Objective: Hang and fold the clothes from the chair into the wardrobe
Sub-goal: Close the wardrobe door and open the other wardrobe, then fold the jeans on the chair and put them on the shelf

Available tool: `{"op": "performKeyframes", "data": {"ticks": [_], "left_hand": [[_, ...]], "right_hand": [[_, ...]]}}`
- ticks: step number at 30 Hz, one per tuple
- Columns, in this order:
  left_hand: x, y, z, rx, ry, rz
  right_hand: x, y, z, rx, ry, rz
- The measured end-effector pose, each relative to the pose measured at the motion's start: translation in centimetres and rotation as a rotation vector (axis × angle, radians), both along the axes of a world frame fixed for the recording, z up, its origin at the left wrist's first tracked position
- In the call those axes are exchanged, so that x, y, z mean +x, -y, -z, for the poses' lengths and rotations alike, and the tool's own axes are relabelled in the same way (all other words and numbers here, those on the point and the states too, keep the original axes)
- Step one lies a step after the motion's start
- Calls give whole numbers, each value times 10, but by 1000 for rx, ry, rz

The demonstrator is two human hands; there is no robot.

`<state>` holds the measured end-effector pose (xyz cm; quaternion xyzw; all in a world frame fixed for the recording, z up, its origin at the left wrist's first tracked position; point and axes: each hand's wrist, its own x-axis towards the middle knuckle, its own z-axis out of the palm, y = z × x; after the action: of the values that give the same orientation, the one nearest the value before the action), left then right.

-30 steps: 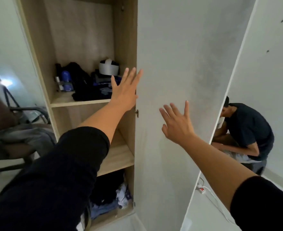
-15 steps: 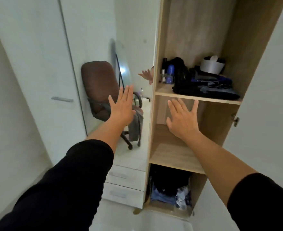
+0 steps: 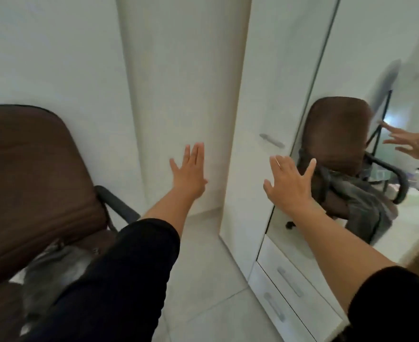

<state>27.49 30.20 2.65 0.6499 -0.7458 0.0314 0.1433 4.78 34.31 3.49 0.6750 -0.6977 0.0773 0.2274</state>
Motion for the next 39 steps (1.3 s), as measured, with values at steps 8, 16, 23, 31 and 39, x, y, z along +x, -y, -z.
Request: {"op": "performKeyframes", "data": {"ticks": [8, 16, 23, 31, 39], "left_hand": [[134, -84, 32, 106, 11, -449], [270, -171, 60, 215, -77, -781], [365, -175, 92, 279, -103, -859], [417, -127, 168, 488, -223, -824], [468, -43, 269, 612, -338, -880]], "right_hand": [[126, 19, 32, 98, 27, -463], [272, 5, 59, 199, -63, -701], [377, 15, 112, 320, -11, -750], [445, 59, 191, 574, -103, -729], [526, 152, 277, 772, -67, -781]]}}
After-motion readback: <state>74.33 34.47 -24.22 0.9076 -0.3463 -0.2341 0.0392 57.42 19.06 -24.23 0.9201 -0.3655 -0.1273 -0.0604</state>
